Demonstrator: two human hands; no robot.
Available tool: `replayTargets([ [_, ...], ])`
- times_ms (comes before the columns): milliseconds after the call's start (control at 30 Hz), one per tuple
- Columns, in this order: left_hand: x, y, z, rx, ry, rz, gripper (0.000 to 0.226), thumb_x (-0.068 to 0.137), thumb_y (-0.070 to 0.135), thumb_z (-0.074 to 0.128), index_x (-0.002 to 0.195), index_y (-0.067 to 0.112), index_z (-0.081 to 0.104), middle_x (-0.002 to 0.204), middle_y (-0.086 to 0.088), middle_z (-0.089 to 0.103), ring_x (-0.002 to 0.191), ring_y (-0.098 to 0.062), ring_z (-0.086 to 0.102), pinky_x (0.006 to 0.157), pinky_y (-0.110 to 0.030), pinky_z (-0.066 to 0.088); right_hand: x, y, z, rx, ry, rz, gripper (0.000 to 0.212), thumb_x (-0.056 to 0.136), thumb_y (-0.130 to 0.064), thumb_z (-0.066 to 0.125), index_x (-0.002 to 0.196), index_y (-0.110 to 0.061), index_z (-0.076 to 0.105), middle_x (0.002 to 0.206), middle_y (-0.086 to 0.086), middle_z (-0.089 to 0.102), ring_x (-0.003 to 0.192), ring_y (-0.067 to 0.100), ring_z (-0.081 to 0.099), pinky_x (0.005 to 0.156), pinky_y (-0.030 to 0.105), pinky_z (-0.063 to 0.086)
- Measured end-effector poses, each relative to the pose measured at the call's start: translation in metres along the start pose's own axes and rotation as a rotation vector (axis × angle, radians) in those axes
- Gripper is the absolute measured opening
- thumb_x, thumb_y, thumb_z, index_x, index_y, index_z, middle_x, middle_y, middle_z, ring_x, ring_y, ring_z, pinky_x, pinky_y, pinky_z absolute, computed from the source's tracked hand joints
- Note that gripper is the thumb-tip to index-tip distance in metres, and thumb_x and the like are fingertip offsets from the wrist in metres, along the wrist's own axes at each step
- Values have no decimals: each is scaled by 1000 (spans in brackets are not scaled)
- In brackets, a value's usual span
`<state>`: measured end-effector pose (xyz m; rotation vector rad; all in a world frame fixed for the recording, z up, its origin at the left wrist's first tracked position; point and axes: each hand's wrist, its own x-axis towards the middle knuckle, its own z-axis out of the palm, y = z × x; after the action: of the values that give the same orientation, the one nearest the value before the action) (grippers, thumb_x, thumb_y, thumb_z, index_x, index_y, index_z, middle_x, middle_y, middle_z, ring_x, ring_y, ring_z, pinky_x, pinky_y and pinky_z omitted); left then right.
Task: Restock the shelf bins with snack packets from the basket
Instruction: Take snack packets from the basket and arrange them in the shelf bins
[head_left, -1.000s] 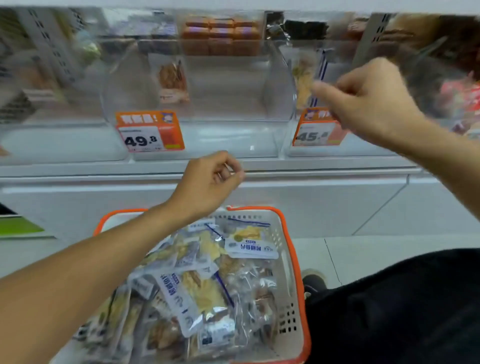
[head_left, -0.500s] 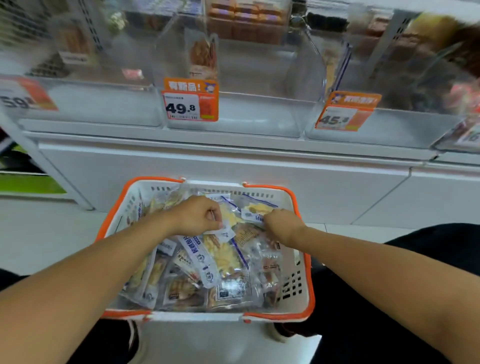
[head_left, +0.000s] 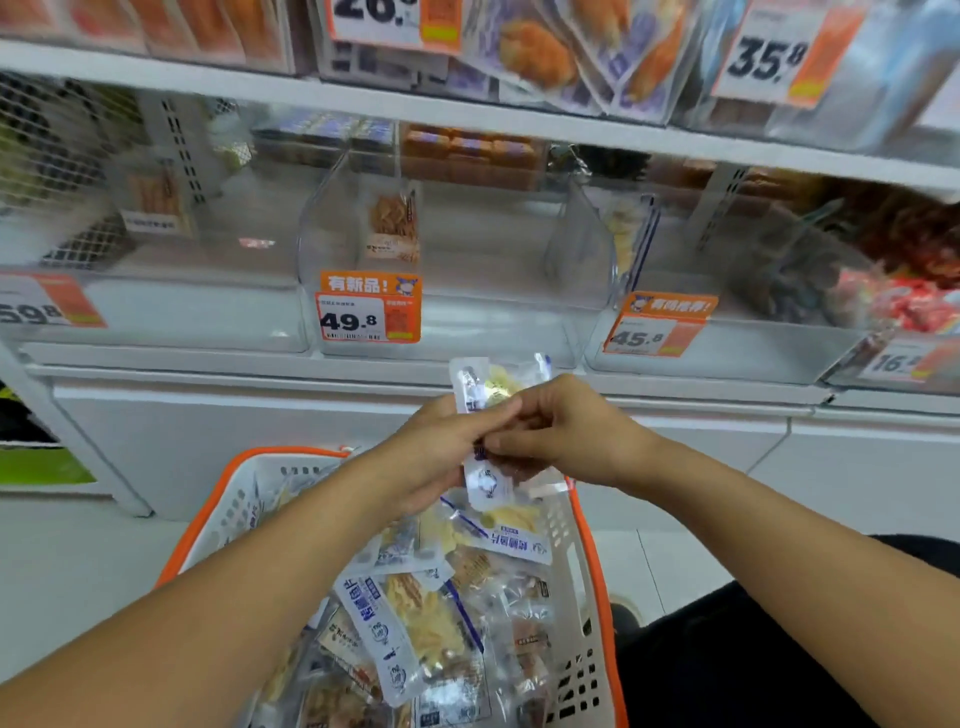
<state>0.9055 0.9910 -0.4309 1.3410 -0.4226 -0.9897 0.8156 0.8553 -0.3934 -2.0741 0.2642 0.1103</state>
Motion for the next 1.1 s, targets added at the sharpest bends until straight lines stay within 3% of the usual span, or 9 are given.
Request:
replayTargets([
  [67,8,21,11,38,69,135,18,98,20,58,107,11,70,95,-11,76,83,-24,72,72,-36,59,-6,-19,-35,-71,134,11,23,83,-21,80,87,0,72,76,15,74,65,19,69,59,28,56],
  [167,24,62,25,103,93,253,16,98,22,59,106,16,72,100,-9,76,93,-26,72,81,-41,58,-13,-35,-97,-277,526,77,43,66,-43,90,89,-15,66,80,2,71,65,13,64,52,26,47],
  [300,55,107,59,175,93,327,13,93,26,66,94,16,75,95,-14,74,88,-30,66,82,-45,55,-12,-24,-145,148,177,94,16,91,-24,70,78,-14,68,74,6,63,59,13,50,49,21,37],
  [400,83,129,82,218,120,312,25,99,35,56,95,14,69,88,-7,71,81,-23,61,68,-36,52,-6,6,-185,389,315,123,18,92,-15,67,75,-11,65,71,8,59,54,14,47,43,19,36],
  [533,109,138,73,243,269,290,26,102,36,49,96,15,65,94,-6,69,83,-19,64,69,-33,55,13,56,-256,553,593,270,17,92,-17,67,77,-13,61,65,2,56,42,5,38,37,15,30],
  [667,131,129,52,283,319,290,26,102,34,51,98,15,67,98,-7,71,83,-18,65,64,-30,53,64,91,-286,303,691,242,15,85,-21,77,79,-14,65,72,8,62,60,17,51,50,23,36],
  [833,154,119,49,327,333,291,23,101,33,51,98,16,67,97,-7,71,83,-18,66,61,-29,52,136,101,-275,-125,502,225,23,78,-18,84,93,-6,73,90,10,74,80,24,72,73,37,62],
  [1000,164,114,50,319,328,306,24,101,33,50,101,16,68,97,-5,71,81,-16,66,66,-32,54,169,92,-266,-554,587,247,41,78,-41,82,86,-5,63,78,7,66,74,23,66,72,35,58],
  [1100,166,111,48,326,337,303,24,101,33,51,102,17,68,97,-5,71,81,-16,66,66,-32,55,175,91,-266,-649,615,278,47,77,-49,80,87,-7,60,81,6,62,73,21,61,74,35,57],
])
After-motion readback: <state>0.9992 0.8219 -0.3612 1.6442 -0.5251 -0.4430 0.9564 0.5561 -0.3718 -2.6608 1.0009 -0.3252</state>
